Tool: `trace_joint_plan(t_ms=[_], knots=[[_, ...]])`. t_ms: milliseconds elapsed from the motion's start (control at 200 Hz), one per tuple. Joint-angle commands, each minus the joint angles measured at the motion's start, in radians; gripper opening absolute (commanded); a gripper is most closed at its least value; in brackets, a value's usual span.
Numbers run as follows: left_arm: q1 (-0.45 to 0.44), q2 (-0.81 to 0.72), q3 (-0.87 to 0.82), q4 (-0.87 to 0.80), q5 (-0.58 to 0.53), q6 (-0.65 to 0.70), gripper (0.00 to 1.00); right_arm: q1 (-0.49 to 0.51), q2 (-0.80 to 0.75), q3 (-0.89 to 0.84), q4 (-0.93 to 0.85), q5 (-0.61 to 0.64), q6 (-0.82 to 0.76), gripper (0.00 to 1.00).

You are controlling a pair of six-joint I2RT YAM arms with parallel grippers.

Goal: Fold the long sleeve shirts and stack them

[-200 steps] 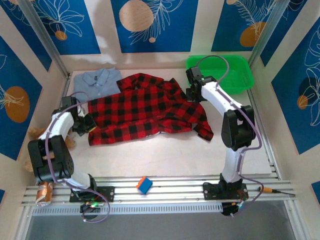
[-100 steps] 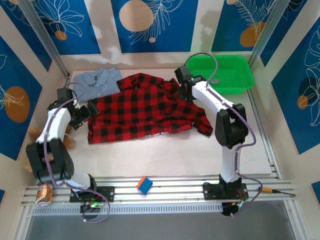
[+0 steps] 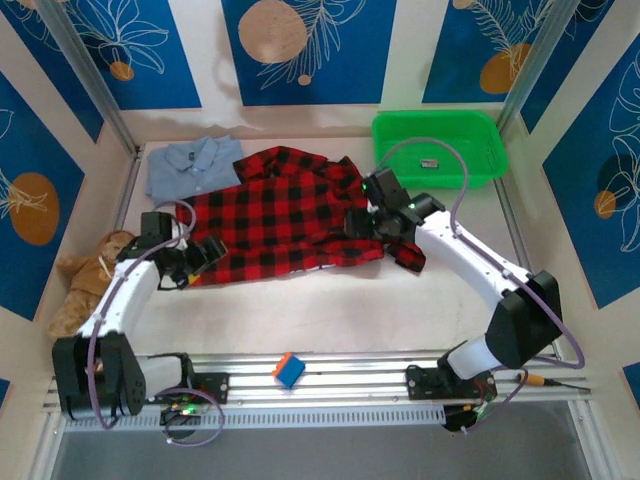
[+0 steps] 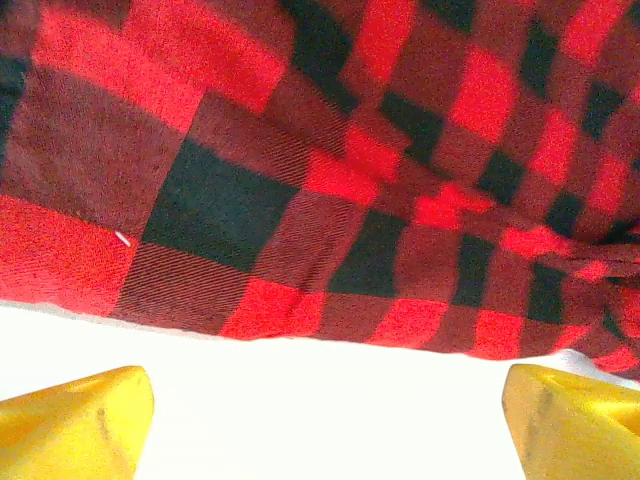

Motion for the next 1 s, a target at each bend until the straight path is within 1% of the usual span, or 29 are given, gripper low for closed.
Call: trace_joint_plan(t_ms=[0,40,140,255,355,505,625,705,735,785,865,925,995], knots=[[-0.031,0.066,0.017,0.177,0.033,-0.018,0.88,-0.048,-0.004,-0.119,0.060,-0.112,0.157,0.62],[-0.037,0.096,0.024,0.208,0.032,-0.015,0.88,-0.064,-0.005,-0.151,0.093,-0.130,0.177,0.64],[-0.040,0.161,0.031,0.270,0.022,-0.017,0.87,-0.116,0.011,-0.203,0.173,-0.218,0.219,0.64],[-0.040,0.225,0.031,0.299,0.002,-0.014,0.87,-0.125,0.042,-0.203,0.194,-0.214,0.243,0.65],[-0.039,0.262,0.017,0.320,-0.026,-0.013,0.86,-0.151,0.078,-0.217,0.249,-0.262,0.268,0.65],[-0.039,0.291,-0.006,0.351,-0.052,-0.017,0.86,-0.161,0.158,-0.208,0.250,-0.258,0.290,0.62],[-0.037,0.309,-0.017,0.351,-0.067,-0.008,0.87,-0.179,0.172,-0.244,0.257,-0.226,0.326,0.58],[-0.034,0.317,-0.023,0.340,-0.081,-0.001,0.87,-0.189,0.176,-0.265,0.245,-0.187,0.333,0.50],[-0.033,0.320,-0.025,0.334,-0.086,0.001,0.87,-0.190,0.176,-0.270,0.235,-0.166,0.332,0.44],[-0.028,0.319,-0.030,0.323,-0.093,0.004,0.87,-0.190,0.174,-0.282,0.222,-0.133,0.330,0.31],[-0.022,0.309,-0.044,0.308,-0.106,0.008,0.88,-0.192,0.162,-0.313,0.213,-0.099,0.329,0.17],[-0.015,0.296,-0.061,0.297,-0.113,0.009,0.88,-0.191,0.140,-0.333,0.201,-0.079,0.330,0.10],[-0.010,0.276,-0.087,0.288,-0.121,0.014,0.89,-0.200,0.112,-0.364,0.198,-0.072,0.333,0.05]])
